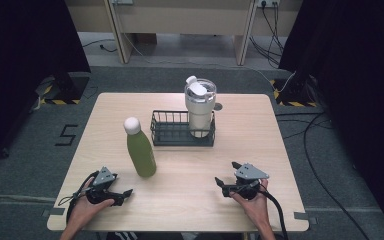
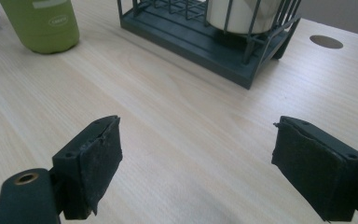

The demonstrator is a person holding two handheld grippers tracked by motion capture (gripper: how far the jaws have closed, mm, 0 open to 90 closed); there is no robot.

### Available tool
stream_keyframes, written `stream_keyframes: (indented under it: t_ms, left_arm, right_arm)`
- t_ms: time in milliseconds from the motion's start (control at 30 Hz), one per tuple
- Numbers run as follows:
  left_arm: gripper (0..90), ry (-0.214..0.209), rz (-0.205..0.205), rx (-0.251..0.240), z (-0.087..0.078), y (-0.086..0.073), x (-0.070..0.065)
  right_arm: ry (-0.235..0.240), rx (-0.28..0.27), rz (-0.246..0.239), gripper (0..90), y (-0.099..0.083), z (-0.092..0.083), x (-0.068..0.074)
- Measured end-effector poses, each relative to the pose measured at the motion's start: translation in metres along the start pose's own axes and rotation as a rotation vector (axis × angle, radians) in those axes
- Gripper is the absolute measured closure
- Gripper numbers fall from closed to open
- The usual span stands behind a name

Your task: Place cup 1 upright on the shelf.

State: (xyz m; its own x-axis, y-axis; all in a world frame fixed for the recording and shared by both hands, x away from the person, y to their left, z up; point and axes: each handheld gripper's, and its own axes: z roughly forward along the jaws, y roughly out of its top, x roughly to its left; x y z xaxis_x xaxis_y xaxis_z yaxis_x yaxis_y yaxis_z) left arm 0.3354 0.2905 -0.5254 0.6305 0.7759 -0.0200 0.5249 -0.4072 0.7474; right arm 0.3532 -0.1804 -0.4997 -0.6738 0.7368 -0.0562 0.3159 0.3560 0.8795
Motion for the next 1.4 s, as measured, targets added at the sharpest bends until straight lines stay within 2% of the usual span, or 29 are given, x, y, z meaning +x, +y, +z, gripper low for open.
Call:
stream_keyframes:
  t_ms: [700, 733, 1400]
  left_arm:
    - [11.4, 0.000, 0.000, 0.000, 0.000, 0.000, 0.000]
    - [11.4, 0.000, 0.000, 0.000, 0.000, 0.000, 0.000]
    - [11.4, 0.000, 0.000, 0.000, 0.000, 0.000, 0.000]
  right_arm:
    - [0.016, 0.073, 0.000, 16.4, -0.015, -0.010, 0.006]
    - [0.010, 0.091, -0.008, 16.4, -0.016, -0.011, 0.007]
    - [-0.015, 0.181, -0.003, 17.1, -0.026, -0.020, 0.007]
